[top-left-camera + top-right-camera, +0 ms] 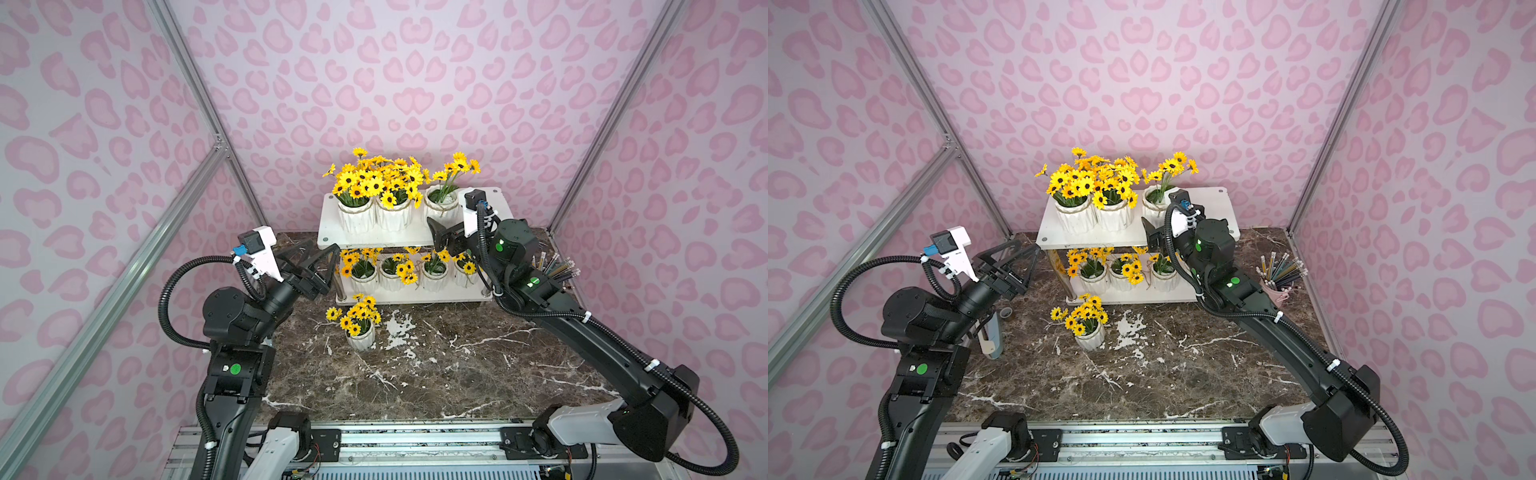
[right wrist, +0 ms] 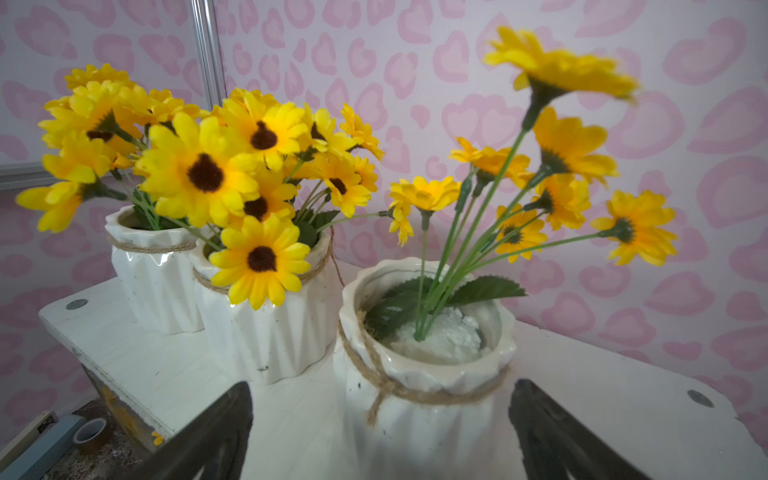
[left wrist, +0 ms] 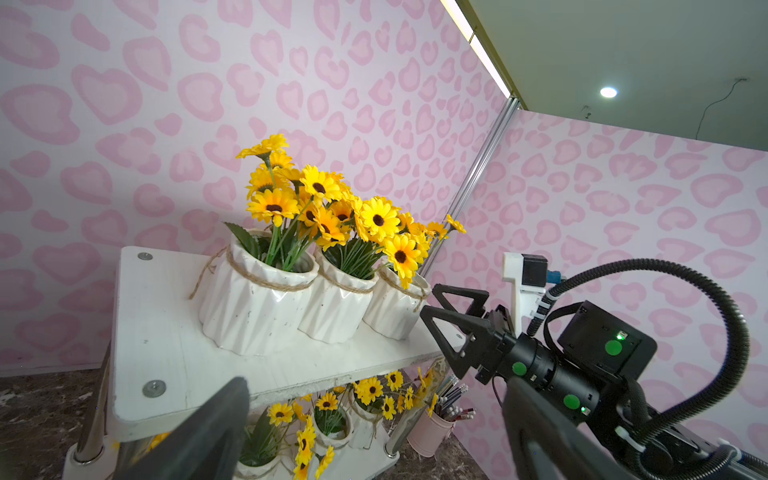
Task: Take the sunflower pots off the shelves
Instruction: Pick up the sunflower pot from the shelf.
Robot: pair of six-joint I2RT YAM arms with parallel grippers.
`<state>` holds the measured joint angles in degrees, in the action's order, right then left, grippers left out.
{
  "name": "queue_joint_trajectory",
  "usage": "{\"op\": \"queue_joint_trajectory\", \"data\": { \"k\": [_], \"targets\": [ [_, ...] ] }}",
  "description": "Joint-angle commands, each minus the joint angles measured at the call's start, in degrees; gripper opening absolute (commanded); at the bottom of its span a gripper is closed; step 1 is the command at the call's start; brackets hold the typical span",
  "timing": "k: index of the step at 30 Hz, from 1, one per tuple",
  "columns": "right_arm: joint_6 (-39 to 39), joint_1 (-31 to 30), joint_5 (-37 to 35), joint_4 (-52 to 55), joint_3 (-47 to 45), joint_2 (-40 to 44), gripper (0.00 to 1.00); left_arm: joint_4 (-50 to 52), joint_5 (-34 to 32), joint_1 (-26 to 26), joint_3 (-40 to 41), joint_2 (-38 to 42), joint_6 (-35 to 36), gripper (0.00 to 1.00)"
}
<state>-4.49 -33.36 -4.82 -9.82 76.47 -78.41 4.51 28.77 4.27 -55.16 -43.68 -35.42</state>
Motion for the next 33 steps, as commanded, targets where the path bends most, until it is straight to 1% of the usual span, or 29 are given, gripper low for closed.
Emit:
{"op": "queue_joint_trajectory", "data": {
  "k": [1,13,29,33],
  "targets": [
    [0.8,0.5,0.4,-2.6,2.9,-1.4,0.99,-1.4,0.5,0.0,-0.5,-0.2,0.7,0.97],
    [2.0,1.1,0.0,-4.5,5.4,-5.6,0.99,-1.5,0.2,0.0,-0.7,-0.8,1.0,0.97],
    [0.1,1.6,-4.1,-6.3,6.5,-8.6,0.99,-1.8,-0.3,-0.1,-0.8,-1.0,1.0,0.97],
    [-0.6,1.6,-4.1,-6.9,7.4,-9.5,0.99,-1.9,-0.6,0.0,-0.7,-0.9,0.9,0.97]
  ]
}}
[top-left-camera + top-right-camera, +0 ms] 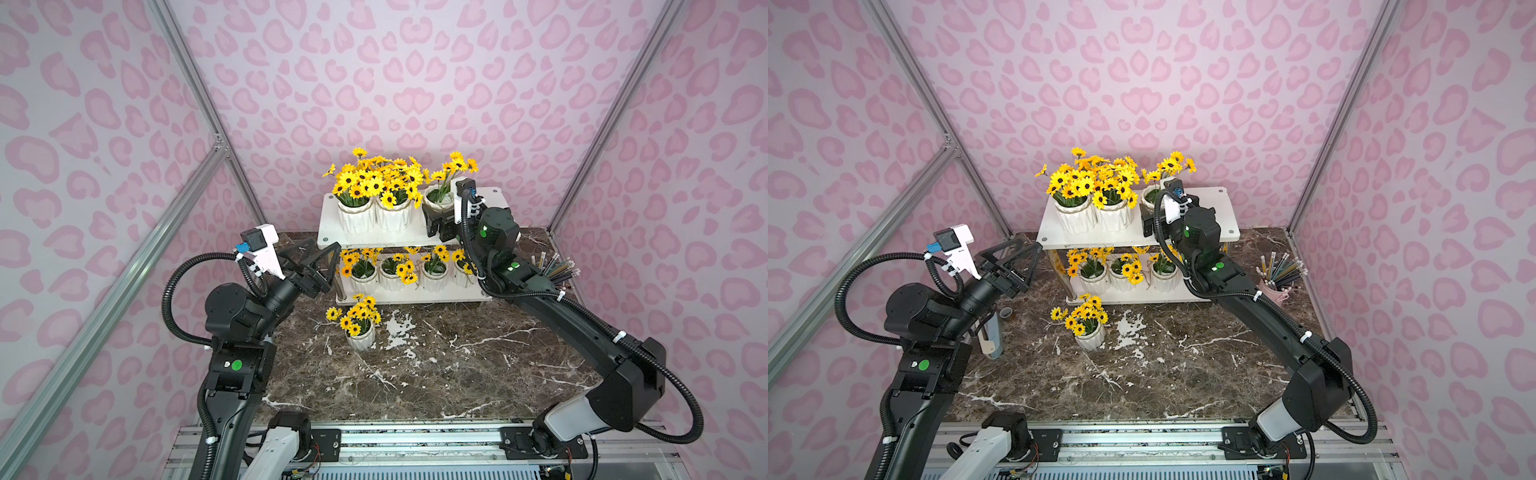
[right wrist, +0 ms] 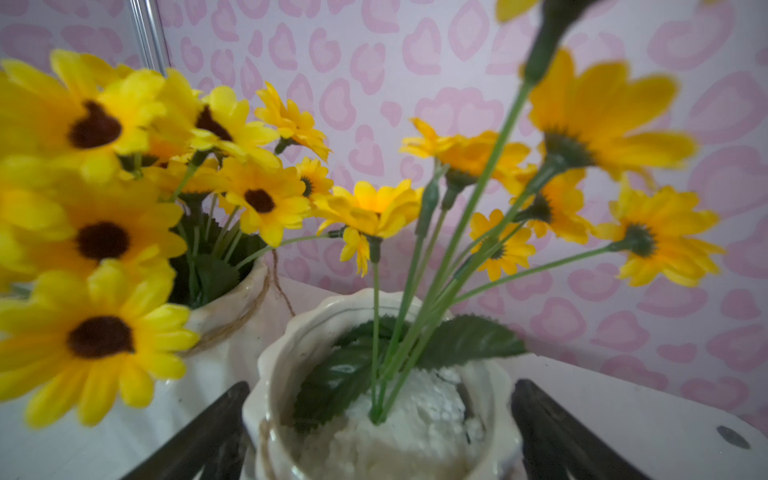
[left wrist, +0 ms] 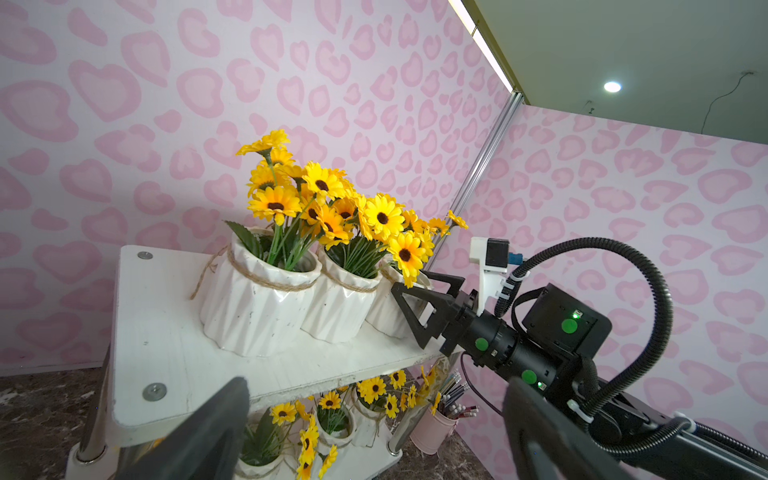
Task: Take the sunflower pots off the shelves
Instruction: Pick up the sunflower pot from the shelf.
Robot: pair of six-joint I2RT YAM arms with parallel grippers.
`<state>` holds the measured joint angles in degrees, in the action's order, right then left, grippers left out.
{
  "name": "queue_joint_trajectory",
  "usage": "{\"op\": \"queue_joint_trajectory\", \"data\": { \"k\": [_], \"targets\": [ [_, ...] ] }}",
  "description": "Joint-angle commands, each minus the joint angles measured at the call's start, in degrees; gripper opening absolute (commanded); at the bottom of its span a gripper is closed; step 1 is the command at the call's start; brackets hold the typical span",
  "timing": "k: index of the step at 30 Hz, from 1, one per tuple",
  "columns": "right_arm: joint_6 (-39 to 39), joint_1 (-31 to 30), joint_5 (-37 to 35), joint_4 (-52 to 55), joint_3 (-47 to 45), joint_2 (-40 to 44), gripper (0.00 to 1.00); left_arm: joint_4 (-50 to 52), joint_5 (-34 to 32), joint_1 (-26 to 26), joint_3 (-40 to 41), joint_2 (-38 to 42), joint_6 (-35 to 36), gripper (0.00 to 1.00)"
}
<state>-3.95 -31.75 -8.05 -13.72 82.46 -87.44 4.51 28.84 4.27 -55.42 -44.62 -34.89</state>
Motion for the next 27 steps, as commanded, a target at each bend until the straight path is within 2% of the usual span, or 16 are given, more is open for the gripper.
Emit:
{"op": "queue_joint_trajectory", "data": {
  "k": [1,27],
  "targets": [
    [-1.2,0.0,-0.8,-3.3,1.5,-0.7,0.99,-1.8,-0.8,0.0,-0.5,0.1,0.4,0.97],
    [-0.2,1.1,1.2,-5.1,4.3,-6.6,0.99,-1.8,-1.8,0.0,-0.6,-0.3,1.1,0.97]
  ]
}}
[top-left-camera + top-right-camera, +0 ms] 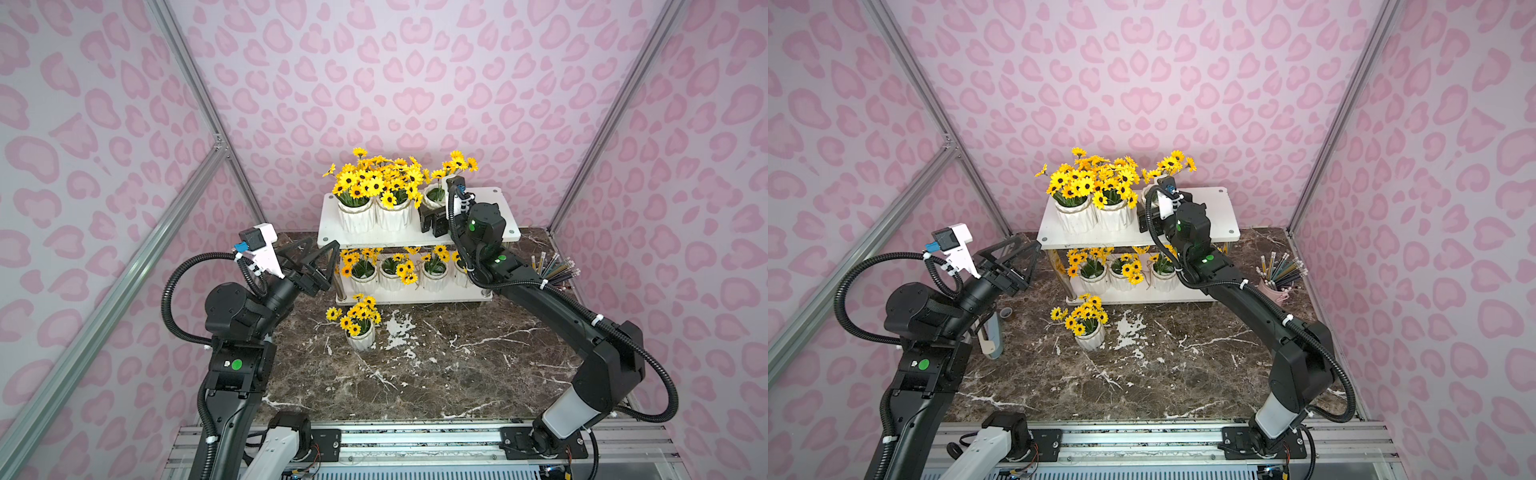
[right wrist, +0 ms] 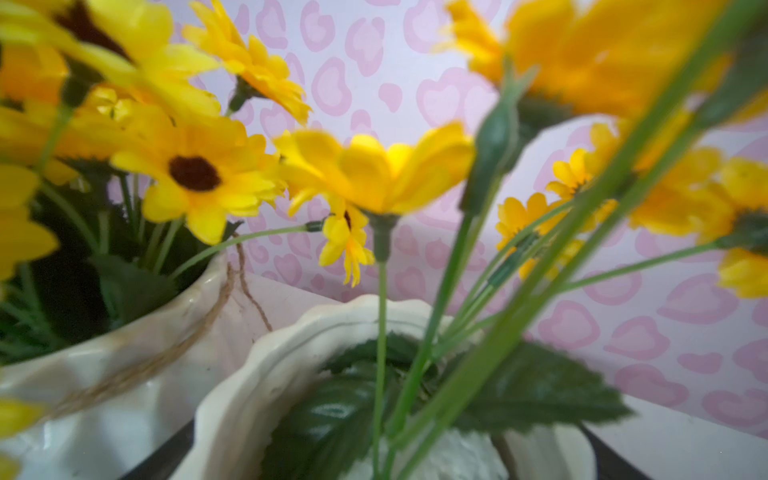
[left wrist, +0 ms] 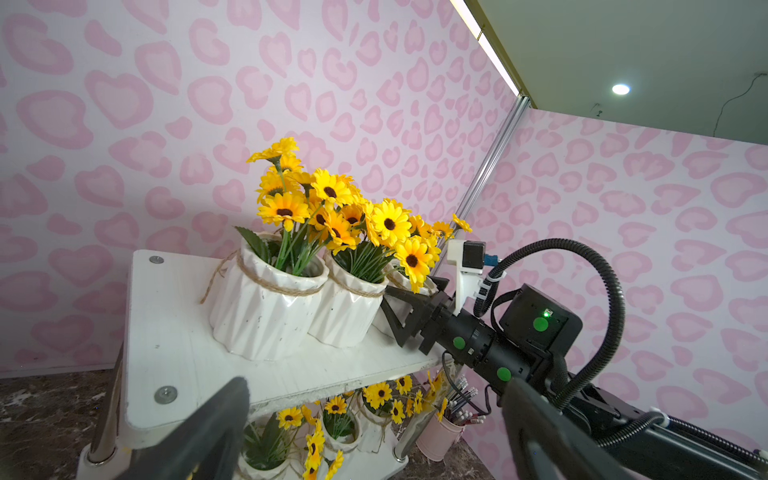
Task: Take the sunflower pots off the shelves
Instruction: Pick up the sunflower pot from the shelf.
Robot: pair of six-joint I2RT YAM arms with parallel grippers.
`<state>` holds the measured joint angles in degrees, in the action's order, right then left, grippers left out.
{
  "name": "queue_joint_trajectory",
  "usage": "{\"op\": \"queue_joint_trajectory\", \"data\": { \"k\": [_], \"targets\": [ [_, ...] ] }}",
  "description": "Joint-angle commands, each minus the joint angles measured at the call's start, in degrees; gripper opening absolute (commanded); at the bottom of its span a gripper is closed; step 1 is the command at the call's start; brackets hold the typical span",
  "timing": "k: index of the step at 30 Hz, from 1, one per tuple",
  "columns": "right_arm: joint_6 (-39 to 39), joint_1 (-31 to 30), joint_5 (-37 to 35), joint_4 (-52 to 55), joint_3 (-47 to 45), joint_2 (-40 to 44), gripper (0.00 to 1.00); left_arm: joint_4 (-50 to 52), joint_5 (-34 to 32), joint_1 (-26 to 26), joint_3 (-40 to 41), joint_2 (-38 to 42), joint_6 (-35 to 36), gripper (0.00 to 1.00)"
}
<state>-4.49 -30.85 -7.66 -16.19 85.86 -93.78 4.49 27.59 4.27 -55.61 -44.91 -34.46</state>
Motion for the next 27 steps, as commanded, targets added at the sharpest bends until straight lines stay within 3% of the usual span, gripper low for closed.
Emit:
{"op": "queue_joint_trajectory", "data": {
  "k": [1,4,11,14,19,27],
  "targets": [
    [0.4,0.3,0.9,-2.7,0.9,-0.4,0.99,-1.8,-0.6,0.0,-0.5,0.0,0.7,0.97],
    [0.8,0.5,2.3,-3.7,0.0,-0.1,0.96,-1.8,-0.6,0.0,-0.4,0.0,0.8,0.97],
    [0.2,0.7,5.3,-4.0,-1.2,0.8,0.67,-1.9,-0.8,0.0,-0.6,-0.1,0.8,0.97],
    [0.1,0.7,6.2,-4.1,-1.6,1.2,0.46,-1.8,-0.9,0.0,-0.6,-0.1,0.8,0.97],
    [0.1,0.7,7.8,-3.6,-0.9,1.9,0.0,-1.8,-0.7,0.0,-0.7,0.1,0.4,0.97],
    [0.1,0.7,6.1,-6.2,-2.4,5.7,0.0,-1.8,-0.3,0.0,-1.0,0.3,0.2,0.97]
  ]
}}
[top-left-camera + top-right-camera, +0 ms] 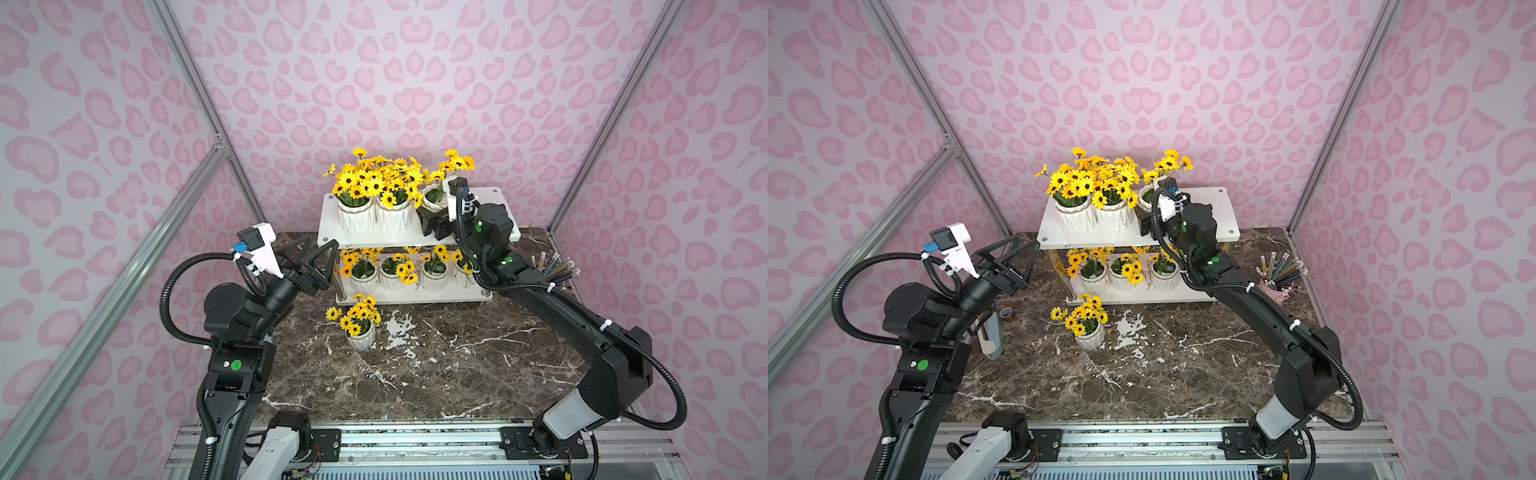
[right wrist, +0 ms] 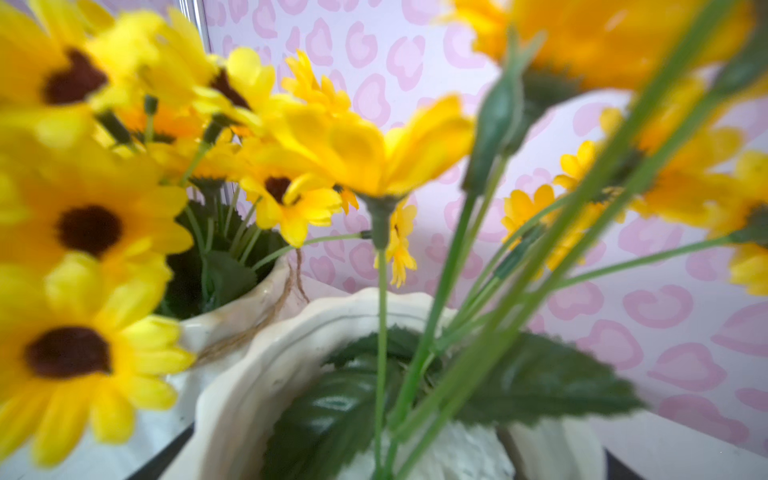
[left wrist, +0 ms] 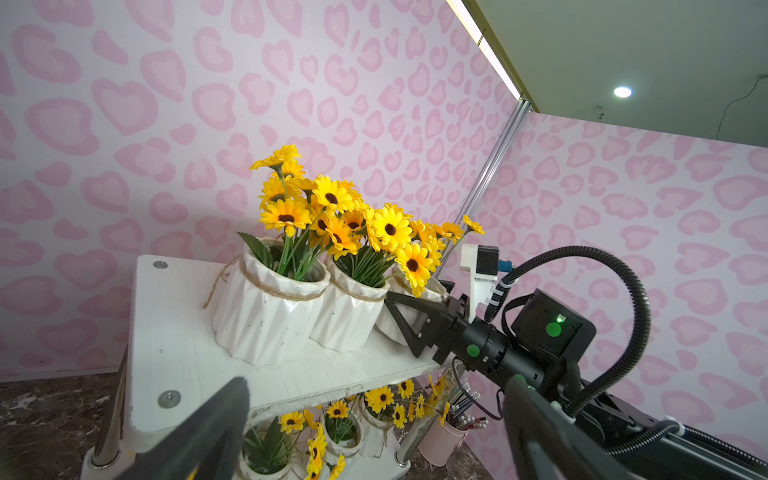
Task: Take the sunflower pots off the shelves
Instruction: Pick up the sunflower pot from the shelf.
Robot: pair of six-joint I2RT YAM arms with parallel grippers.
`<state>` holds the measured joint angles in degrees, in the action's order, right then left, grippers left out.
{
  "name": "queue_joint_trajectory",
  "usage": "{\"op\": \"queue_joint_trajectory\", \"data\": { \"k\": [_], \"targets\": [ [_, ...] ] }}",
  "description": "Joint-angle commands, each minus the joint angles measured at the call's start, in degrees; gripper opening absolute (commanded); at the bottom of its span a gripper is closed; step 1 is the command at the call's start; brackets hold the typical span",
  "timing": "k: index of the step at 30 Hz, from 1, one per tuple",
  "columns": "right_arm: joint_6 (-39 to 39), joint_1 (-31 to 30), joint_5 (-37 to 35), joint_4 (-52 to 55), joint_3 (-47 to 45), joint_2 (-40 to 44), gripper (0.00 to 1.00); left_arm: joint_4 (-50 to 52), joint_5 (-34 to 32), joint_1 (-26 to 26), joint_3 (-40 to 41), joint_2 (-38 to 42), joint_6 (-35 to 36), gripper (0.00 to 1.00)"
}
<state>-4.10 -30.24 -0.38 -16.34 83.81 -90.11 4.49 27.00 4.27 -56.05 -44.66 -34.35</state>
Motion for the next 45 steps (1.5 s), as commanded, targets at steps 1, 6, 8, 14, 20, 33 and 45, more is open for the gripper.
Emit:
{"op": "queue_joint_trajectory", "data": {
  "k": [1,6,8,14,20,33,45],
  "targets": [
    [-0.4,0.2,-1.4,-6.8,-1.1,2.8,0.0,-2.0,0.5,0.0,-0.7,0.0,0.1,0.97],
    [-0.4,0.3,-1.9,-6.5,-2.9,4.9,0.0,-2.5,0.9,0.0,-0.7,-0.1,-0.7,0.97],
    [0.0,0.2,-1.8,-7.0,-4.8,6.4,0.0,-2.8,1.4,0.0,-0.7,-0.2,-0.9,0.97],
    [1.4,-0.7,-1.4,-8.3,-10.9,11.4,0.0,-2.6,3.1,0.0,-0.2,-0.4,-0.8,0.97],
    [-1.7,-6.1,-5.1,-7.7,-15.9,16.6,0.0,-2.5,5.3,0.0,2.4,-0.3,-0.7,0.97],
    [-3.8,-18.4,-8.4,-15.2,-33.7,27.5,0.0,0.4,6.4,1.4,7.0,1.3,2.8,0.99],
    [-2.0,-21.0,-4.4,-34.4,-53.2,22.2,0.0,1.5,7.1,2.9,13.0,5.3,3.9,0.99]
  ]
}}
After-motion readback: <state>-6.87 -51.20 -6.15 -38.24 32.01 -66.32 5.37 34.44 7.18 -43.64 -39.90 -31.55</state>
